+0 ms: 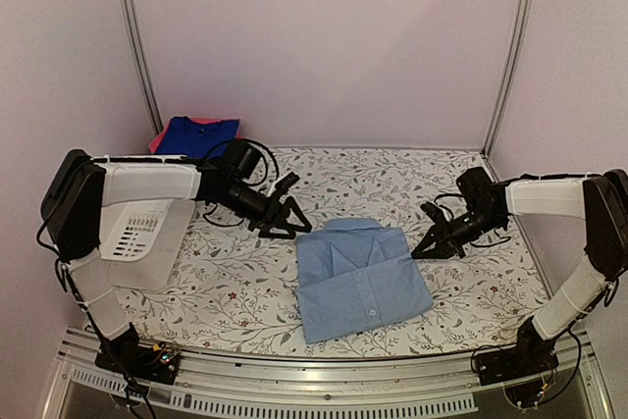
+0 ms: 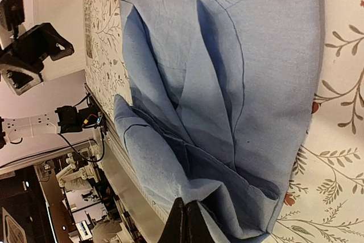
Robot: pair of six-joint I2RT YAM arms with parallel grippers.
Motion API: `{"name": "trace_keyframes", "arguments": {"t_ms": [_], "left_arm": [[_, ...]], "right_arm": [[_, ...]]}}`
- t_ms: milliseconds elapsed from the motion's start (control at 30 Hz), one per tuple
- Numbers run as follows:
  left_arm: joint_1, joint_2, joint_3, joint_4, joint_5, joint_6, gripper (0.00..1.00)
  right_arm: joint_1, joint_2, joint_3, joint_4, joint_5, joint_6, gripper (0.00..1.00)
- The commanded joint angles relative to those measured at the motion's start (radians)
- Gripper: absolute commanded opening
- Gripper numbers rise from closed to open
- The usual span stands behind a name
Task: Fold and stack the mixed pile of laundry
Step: Fold the 2/3-rectangle-folded shirt at the center of the board.
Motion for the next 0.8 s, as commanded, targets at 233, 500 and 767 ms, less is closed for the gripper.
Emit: {"name": "trace_keyframes", "arguments": {"t_ms": [233,500,767], "left_arm": [[-0.203,0.177,0.26,-0.106,-0.131,0.517,0.84],[-0.274,0.303,0.307,-0.064,-0.112,0.581,0.75],[-0.286,0.356,0.291,-0.144,-0.026,0.663,0.38]], "right_arm": [[-0.003,0.122,-0.063,0.034,0.076,0.004,0.0],[-0.006,0.138,-0.106,0.066,0.093,0.027,0.0],[-0.005,0.165,-0.092,0.097,0.046,0.011,0.0]]}}
